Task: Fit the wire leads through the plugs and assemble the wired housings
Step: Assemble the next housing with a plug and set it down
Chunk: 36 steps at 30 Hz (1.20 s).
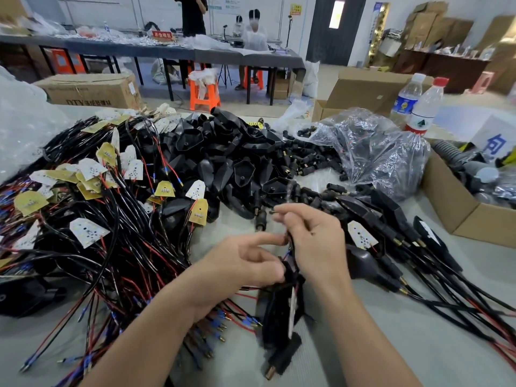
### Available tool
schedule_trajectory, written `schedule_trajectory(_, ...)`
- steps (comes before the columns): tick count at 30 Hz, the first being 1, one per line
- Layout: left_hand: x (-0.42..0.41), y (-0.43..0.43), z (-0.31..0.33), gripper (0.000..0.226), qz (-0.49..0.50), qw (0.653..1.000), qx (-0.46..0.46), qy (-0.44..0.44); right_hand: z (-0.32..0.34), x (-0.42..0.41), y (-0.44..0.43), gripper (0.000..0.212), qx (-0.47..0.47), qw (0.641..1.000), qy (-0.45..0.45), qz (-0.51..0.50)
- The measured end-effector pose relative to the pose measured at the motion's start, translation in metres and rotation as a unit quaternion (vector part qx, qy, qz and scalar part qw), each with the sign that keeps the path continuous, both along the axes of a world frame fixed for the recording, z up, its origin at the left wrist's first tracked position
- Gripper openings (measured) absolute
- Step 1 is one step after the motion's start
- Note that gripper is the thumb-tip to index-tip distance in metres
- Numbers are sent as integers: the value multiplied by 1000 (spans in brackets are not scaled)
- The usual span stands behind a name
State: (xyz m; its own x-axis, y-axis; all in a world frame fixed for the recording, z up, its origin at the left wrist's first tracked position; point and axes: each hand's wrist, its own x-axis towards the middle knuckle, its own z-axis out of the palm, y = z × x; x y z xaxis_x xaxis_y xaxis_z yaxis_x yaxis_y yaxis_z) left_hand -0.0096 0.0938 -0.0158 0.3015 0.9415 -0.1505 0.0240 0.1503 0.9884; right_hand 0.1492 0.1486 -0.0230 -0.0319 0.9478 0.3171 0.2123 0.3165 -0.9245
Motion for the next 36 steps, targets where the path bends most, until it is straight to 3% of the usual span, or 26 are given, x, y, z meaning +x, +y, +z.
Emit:
schedule_trajectory(2,7,5,-2,13,115,993,-16,-37,-2,-2,0,28,-31,998,1,62)
schedule_trajectory(5,4,15,-8,33,295,955,23,33,-2,-3,-6,29,-44,992,-18,119)
schedule_trajectory(7,-3,18,-12,36,351,934,53,51,0,-4,-12,30,-65,986,-4,155)
schedule_trajectory(11,-4,20,-7,28,310,947,27,-76,11,-5,-22,32,-100,956,9,275)
schedule_trajectory(14,-2,20,-4,27,333,931,9,-150,12,-8,-28,31,-130,937,-50,321)
schedule_trajectory(17,-4,18,-4,32,361,922,41,-132,9,-11,-29,25,-126,930,-159,306)
schedule_trajectory(21,-2,18,-1,27,385,913,73,-115,9,-18,-38,33,-52,907,-291,300)
schedule_trajectory(26,-12,22,1,34,477,859,82,-165,14,-17,-37,29,-56,910,-294,289)
schedule_trajectory(28,-13,22,0,33,476,862,82,-155,17,-14,-36,24,-85,916,-241,308)
schedule_trajectory(30,-15,24,-1,33,469,872,88,-105,17,-9,-31,17,-129,958,-82,244)
schedule_trajectory(32,-16,24,-2,39,452,885,97,-54,12,5,-16,16,-114,991,8,73)
schedule_trajectory(34,-15,23,-4,45,422,900,110,15,6,19,-3,23,-70,989,-112,-61)
schedule_trajectory(36,-13,20,-8,44,403,900,124,111,-1,22,0,37,-58,968,-236,-67)
